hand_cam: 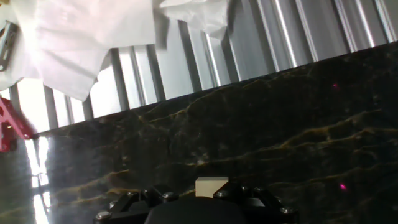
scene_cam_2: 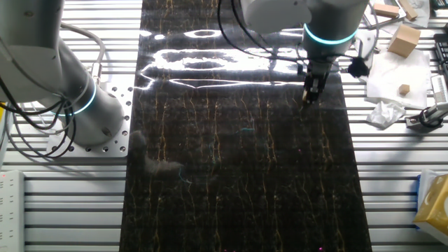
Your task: Hold a small block with the gripper and sweep it from left to right on the table
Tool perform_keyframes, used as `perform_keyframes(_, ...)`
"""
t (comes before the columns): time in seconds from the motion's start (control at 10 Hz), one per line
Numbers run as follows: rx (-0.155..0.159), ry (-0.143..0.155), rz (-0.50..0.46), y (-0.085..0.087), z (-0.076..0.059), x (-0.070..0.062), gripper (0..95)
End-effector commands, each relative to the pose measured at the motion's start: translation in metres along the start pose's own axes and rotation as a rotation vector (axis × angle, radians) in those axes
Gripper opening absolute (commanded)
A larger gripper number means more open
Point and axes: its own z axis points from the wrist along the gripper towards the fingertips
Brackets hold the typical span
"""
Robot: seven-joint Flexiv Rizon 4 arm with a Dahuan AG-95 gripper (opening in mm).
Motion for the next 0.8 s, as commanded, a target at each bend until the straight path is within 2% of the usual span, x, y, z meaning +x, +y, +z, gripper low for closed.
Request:
perform_keyframes(0.1,0.0,0.0,0.008,0.007,0.0,0.0,57.0)
perform_keyframes(0.8,-0.004,-0.014,0.023,0.021,-0.002,0.002,57.0)
